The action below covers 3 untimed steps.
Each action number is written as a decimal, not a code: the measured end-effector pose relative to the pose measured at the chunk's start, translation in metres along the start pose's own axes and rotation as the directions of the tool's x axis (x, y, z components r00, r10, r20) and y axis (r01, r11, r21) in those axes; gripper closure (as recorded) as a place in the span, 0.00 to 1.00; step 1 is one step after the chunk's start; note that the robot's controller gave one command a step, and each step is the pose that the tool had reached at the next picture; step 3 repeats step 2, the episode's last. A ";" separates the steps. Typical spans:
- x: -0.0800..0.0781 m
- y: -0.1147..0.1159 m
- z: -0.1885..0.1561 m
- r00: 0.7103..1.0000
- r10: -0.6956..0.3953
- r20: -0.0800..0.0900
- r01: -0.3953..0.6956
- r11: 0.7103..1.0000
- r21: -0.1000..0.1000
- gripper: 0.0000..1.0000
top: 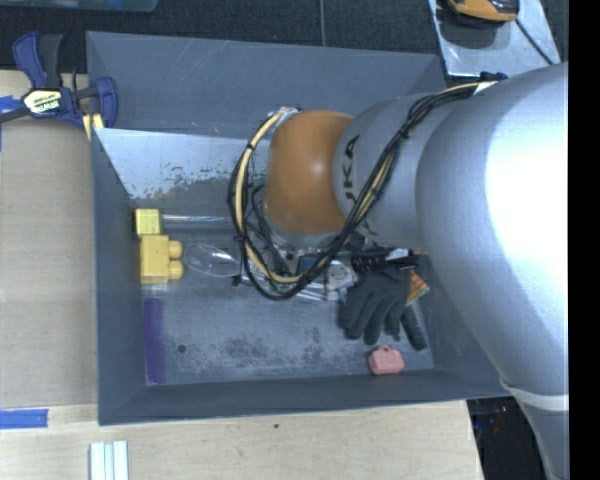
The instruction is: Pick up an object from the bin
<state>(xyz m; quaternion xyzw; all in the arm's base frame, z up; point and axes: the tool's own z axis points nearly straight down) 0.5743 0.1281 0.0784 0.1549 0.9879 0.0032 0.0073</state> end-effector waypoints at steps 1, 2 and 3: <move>0.000 -0.001 -0.043 1.000 -0.001 -0.004 0.001 1.000 0.003 1.00; -0.001 -0.001 -0.074 1.000 -0.001 -0.001 0.001 1.000 0.001 1.00; -0.001 -0.001 -0.074 1.000 -0.001 -0.001 0.001 1.000 0.001 1.00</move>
Offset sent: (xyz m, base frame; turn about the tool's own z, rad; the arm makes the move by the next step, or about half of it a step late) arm -0.0017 -0.0009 0.0945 -0.0002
